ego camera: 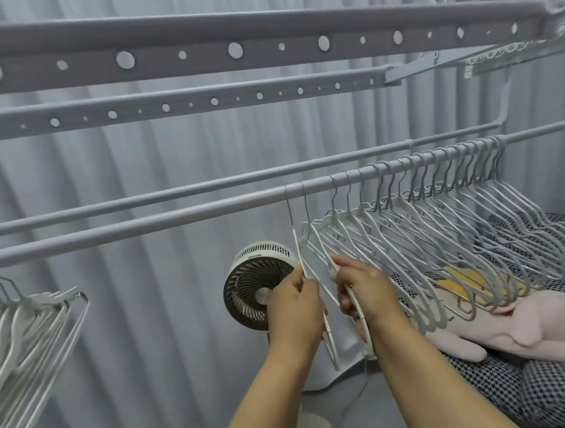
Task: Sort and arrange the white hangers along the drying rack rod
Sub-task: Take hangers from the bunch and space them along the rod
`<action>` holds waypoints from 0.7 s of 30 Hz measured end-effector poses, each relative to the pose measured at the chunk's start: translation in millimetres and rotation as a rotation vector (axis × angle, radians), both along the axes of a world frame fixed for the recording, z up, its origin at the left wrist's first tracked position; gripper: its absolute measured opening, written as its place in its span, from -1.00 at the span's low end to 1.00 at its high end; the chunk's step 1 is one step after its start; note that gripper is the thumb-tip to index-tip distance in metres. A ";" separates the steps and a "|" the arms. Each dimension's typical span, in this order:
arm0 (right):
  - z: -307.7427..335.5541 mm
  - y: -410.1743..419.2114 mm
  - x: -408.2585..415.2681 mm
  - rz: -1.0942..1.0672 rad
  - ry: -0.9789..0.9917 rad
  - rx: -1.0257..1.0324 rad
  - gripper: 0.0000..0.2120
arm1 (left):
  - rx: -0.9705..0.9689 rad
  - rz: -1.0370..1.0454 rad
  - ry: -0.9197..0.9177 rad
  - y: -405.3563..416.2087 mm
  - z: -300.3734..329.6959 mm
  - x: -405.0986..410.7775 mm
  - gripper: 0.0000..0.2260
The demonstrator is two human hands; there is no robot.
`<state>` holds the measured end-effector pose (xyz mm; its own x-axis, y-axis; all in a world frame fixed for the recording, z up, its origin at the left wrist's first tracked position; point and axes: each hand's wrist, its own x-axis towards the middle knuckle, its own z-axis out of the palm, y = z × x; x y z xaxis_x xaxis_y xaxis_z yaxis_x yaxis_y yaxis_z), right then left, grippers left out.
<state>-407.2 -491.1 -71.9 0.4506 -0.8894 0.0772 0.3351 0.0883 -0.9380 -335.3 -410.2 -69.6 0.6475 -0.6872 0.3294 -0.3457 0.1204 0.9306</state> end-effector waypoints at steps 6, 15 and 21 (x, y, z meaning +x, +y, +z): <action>-2.2 -11.4 -6.1 -0.003 0.013 -0.021 -0.58 | -0.002 -0.003 -0.025 -9.7 1.3 -8.3 -0.78; -5.1 -17.6 -12.2 0.008 0.011 -0.026 -0.59 | 0.021 0.010 -0.048 -12.9 1.6 -16.2 -0.72; -4.5 -19.9 -15.7 0.007 0.014 -0.027 -0.60 | 0.029 0.016 -0.038 -16.4 0.3 -18.9 -0.74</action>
<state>-422.9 -511.0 -76.4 0.4578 -0.8840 0.0946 0.3214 0.0653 -0.9447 -354.2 -426.6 -69.3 0.6459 -0.6865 0.3341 -0.3827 0.0876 0.9197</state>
